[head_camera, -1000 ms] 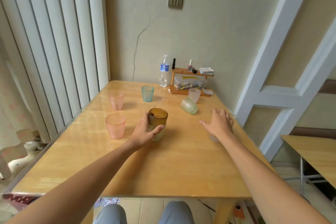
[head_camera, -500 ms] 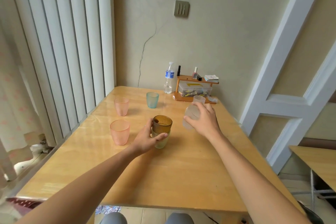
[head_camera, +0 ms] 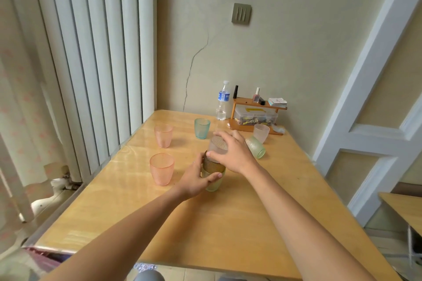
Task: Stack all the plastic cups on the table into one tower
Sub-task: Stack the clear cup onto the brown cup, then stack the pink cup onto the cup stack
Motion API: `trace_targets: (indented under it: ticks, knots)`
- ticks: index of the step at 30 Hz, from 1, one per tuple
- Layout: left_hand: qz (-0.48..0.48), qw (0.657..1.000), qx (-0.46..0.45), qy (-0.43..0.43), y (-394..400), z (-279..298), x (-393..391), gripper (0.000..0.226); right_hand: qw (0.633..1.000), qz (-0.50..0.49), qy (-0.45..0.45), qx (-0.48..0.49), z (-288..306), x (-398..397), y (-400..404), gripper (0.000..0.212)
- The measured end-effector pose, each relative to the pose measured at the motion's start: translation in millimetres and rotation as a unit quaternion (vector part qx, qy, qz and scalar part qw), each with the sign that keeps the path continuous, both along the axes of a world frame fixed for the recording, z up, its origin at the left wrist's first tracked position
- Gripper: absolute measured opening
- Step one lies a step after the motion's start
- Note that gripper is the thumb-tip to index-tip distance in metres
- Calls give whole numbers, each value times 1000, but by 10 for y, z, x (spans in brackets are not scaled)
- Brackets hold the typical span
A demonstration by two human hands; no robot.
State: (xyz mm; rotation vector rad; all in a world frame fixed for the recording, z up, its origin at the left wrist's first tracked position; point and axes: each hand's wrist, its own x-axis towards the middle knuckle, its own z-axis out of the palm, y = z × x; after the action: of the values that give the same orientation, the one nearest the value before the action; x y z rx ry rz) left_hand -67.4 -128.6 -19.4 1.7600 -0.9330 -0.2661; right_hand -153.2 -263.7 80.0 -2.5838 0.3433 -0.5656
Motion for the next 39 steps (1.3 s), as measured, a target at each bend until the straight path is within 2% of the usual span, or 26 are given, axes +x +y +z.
trace_targets:
  ticks: [4,9,12,16,19,22,26,30,32,34,37,39]
  knots:
    - [2,1000,-11,-1,-1,-17,-3,60,1000,14,9,9,-133,39,14,70]
    - [7,1000,-13,0,-7,-48,0,57,997,28,-29,59,-242,28,6,70]
    - [9,1000,-23,-8,-11,-69,-29,59,994,36,-61,78,-334,30,13,71]
    - [15,999,-27,-10,-1,-82,-51,65,995,44,-56,75,-330,27,8,73]
    - [30,999,-10,-28,6,-86,-72,79,993,49,-58,89,-323,4,12,84]
    - [84,993,-24,-77,47,-148,-199,90,984,32,-82,152,-407,-38,35,103]
    - [185,960,-101,-184,227,-175,-305,61,970,10,-129,207,-694,-56,121,102]
    - [286,906,-100,-295,481,-81,-186,59,961,-9,-180,211,-825,-21,214,100]
    - [328,902,-76,-269,592,-81,-75,68,959,-11,-189,211,-849,-1,238,100]
    - [342,915,-40,-209,683,-125,74,79,959,-14,-191,211,-863,23,254,102]
    - [316,943,23,-101,780,-167,269,91,959,-16,-190,210,-861,61,279,104]
    - [290,955,27,-50,779,-162,328,87,960,-18,-188,207,-867,76,288,104]
